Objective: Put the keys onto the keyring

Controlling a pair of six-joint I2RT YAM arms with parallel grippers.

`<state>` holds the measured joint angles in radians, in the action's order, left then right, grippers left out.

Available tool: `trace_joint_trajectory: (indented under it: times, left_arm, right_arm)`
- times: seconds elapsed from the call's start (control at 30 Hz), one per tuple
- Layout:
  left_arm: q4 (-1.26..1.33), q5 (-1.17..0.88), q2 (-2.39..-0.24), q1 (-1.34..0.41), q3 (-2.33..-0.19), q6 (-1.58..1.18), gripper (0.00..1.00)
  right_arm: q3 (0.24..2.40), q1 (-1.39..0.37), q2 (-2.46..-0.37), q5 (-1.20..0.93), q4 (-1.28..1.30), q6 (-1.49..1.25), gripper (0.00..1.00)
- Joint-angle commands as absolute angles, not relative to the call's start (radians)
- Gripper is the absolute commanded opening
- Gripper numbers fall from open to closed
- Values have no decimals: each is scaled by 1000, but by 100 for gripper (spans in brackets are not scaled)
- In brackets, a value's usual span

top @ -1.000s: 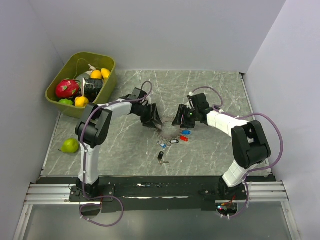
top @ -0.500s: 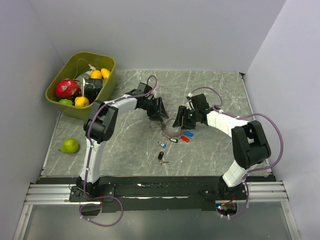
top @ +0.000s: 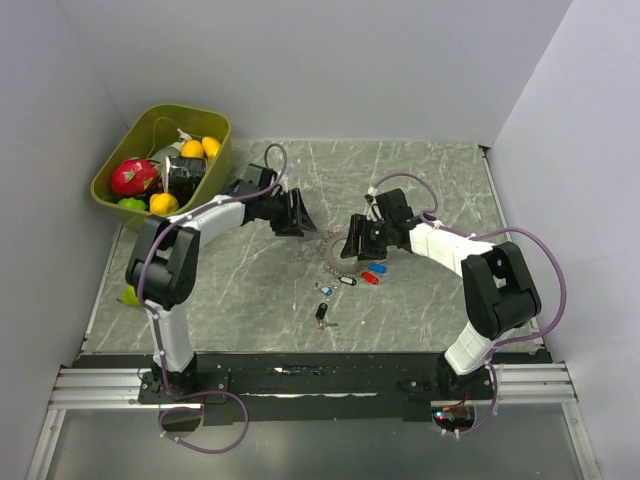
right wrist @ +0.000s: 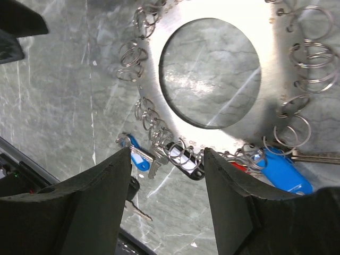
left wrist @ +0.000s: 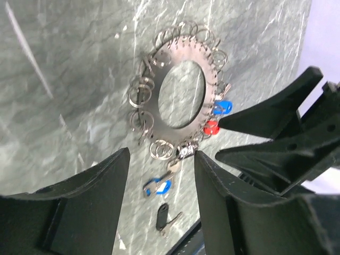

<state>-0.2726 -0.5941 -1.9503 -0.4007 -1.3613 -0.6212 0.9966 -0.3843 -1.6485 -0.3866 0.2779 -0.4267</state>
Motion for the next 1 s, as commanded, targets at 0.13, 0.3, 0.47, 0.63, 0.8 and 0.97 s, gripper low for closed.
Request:
trace_joint_trajectory:
  times: [0.13, 0.3, 0.47, 0.63, 0.8, 0.97]
  left_arm:
    - [-155, -575, -1847, -408, -1201, -580, 54]
    - [-65, -600, -1856, -416, -1126, -603, 50]
    - [-37, -572, -1894, -446, -1135, -595, 49]
    - [-71, -514, -1950, -486, -1198, -580, 49]
    - [-89, -463, -1986, -502, -1227, -575, 47]
    - [-103, -445, -2002, -512, -1243, -558, 44]
  right_arm:
    - [1052, -399, -1629, -416, 255, -420, 64]
    - [1060, -400, -1634, -422, 258, -419, 64]
    - [1060, -400, -1629, -414, 265, -414, 64]
    - [1052, -400, -1621, -413, 264, -422, 64]
    - [1043, -399, -1615, -411, 259, -422, 64]
    - [1040, -400, -1617, -411, 261, -417, 64]
